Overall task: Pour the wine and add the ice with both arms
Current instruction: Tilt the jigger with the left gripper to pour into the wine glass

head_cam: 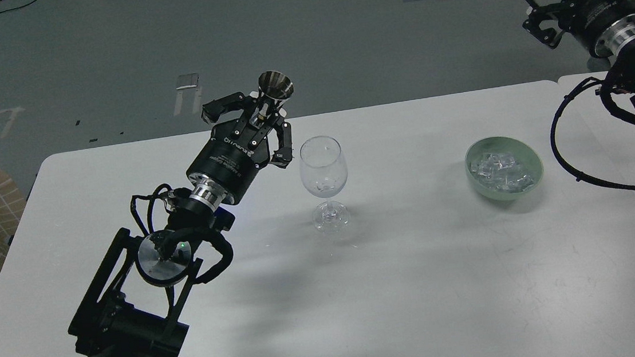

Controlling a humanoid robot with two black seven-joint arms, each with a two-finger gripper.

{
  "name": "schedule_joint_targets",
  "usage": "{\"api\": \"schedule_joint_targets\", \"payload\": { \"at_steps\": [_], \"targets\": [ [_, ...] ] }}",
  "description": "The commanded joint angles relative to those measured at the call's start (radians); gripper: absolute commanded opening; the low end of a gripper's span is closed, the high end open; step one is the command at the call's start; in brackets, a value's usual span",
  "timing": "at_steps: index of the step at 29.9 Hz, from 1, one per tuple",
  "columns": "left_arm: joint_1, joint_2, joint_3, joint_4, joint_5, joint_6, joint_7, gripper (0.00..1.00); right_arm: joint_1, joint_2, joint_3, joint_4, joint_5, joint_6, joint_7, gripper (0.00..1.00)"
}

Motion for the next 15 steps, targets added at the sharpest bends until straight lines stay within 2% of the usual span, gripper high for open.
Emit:
{"api": "schedule_joint_targets", "payload": {
  "at_steps": [1, 5, 15],
  "targets": [
    [-0.001, -0.009, 0.004, 0.0, 0.041, 0.003, -0.002, 0.24, 0.008, -0.001, 0.003, 0.004, 0.0, 0.001, 0.0, 1.0],
    [-0.008, -0.01, 0.075, 0.003, 0.083, 0.004, -0.004, 0.24, 0.006, 0.004, 0.002, 0.004, 0.0, 0.003, 0.0, 1.0],
    [-0.011, 0.02, 0.081, 0.009, 0.097, 0.004, -0.004, 0.24, 0.005, 0.004, 0.006, 0.003, 0.0, 0.003, 0.0, 1.0]
  ]
}}
